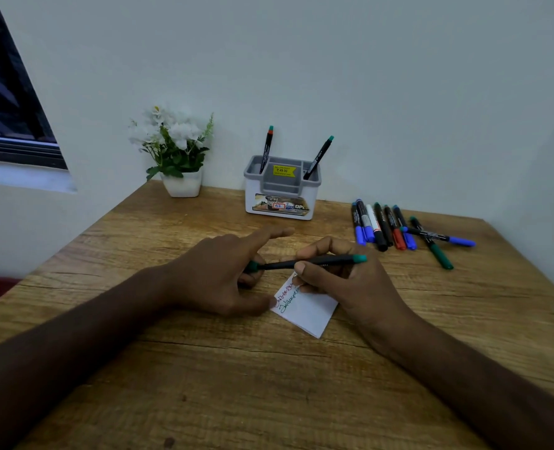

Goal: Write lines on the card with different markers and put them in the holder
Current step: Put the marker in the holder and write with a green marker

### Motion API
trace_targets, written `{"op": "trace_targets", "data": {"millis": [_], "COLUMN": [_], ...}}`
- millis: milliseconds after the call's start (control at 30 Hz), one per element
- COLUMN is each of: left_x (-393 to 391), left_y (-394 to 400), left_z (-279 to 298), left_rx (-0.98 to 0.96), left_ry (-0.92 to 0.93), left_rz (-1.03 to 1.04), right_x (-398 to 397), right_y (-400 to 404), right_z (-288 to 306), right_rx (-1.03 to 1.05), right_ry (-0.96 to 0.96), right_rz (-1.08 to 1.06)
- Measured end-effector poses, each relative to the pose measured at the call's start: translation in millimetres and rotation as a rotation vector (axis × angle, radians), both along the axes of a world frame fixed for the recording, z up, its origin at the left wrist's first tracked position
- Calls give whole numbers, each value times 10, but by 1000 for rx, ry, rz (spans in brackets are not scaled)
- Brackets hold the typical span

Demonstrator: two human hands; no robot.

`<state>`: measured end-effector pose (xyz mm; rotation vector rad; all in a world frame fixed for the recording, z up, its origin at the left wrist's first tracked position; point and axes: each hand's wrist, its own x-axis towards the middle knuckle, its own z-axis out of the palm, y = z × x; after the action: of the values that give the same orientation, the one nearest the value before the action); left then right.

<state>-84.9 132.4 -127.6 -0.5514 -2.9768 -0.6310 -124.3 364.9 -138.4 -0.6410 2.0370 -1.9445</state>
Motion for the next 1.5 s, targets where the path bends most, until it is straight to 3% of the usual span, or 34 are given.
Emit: {"op": "trace_targets", "data": {"millis": [233, 367, 567, 700, 767, 867, 900, 967, 1233, 1367, 1500], "left_x": [78, 74, 48, 43, 38, -98, -186, -382, -1252, -1401, -1509], "left_y": [242, 392, 417, 262, 183, 50, 19, 8, -85, -198, -322], "left_z": [32, 30, 10, 87, 147, 244, 304, 477, 883, 823, 683], "left_rx": [-87, -159, -175, -294, -152, 563, 775, 918, 653, 370, 300], "left_ry": [148, 305, 379, 306, 172, -55, -85, -18, 446, 523, 416], "left_rz": [52, 95, 106, 32, 52, 97, 106, 186, 595, 693, 742], "right_x": [0, -3, -30, -9, -2, -17, -26, -33, -42, -61, -82], "right_y": [-37, -35, -48, -42, -31, -8, 2, 5, 21, 24, 22], "right_z": [-79, -92, -92, -41, -23, -10, -13, -24, -29, -48, -69], "right_rx": [96, -17, -67, 27, 39, 44, 38, 35, 101, 85, 76], "right_ry": [245, 220, 126, 82, 63, 10, -8, -23, 37, 42, 47], "right_rz": [58, 56, 23, 42, 79, 13, 6, 30, 66, 81, 104]}}
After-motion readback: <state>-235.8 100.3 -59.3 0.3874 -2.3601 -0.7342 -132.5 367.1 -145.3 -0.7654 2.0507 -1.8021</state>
